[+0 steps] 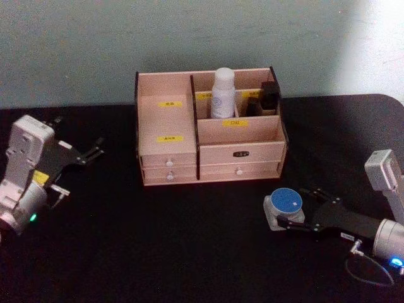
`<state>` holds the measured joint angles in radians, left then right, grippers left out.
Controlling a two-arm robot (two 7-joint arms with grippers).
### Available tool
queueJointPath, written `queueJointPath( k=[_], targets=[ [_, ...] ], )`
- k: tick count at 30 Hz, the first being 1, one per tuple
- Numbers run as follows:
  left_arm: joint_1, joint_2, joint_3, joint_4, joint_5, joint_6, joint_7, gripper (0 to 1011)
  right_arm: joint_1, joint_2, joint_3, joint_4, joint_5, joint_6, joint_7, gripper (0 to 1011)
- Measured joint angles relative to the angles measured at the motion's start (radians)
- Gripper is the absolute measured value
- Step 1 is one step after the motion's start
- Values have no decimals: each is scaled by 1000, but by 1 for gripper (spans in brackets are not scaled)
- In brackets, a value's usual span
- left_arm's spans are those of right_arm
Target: Pick up the facial cleanser and watermelon frost from the table and place them into the tiered storage box.
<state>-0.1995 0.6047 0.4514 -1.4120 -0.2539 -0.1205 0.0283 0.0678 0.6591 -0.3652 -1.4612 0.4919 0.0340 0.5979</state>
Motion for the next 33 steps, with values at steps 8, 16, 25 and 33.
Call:
queueJointPath(
  k=[8, 16, 25, 33],
  targets=[
    [0, 0, 0, 0, 0, 0, 0, 1001, -1, 0, 0, 0, 0, 0, 0, 1002],
    [0, 0, 0, 0, 0, 0, 0, 1001, -1, 0, 1, 0, 0, -1, 0, 1003],
    [0, 0, 0, 0, 0, 0, 0, 1001, -2, 0, 2, -1, -1, -2, -1, 1003],
    [0, 0, 0, 0, 0, 0, 0, 1001, -2, 0, 2, -1, -1, -3, -1, 947]
  ],
)
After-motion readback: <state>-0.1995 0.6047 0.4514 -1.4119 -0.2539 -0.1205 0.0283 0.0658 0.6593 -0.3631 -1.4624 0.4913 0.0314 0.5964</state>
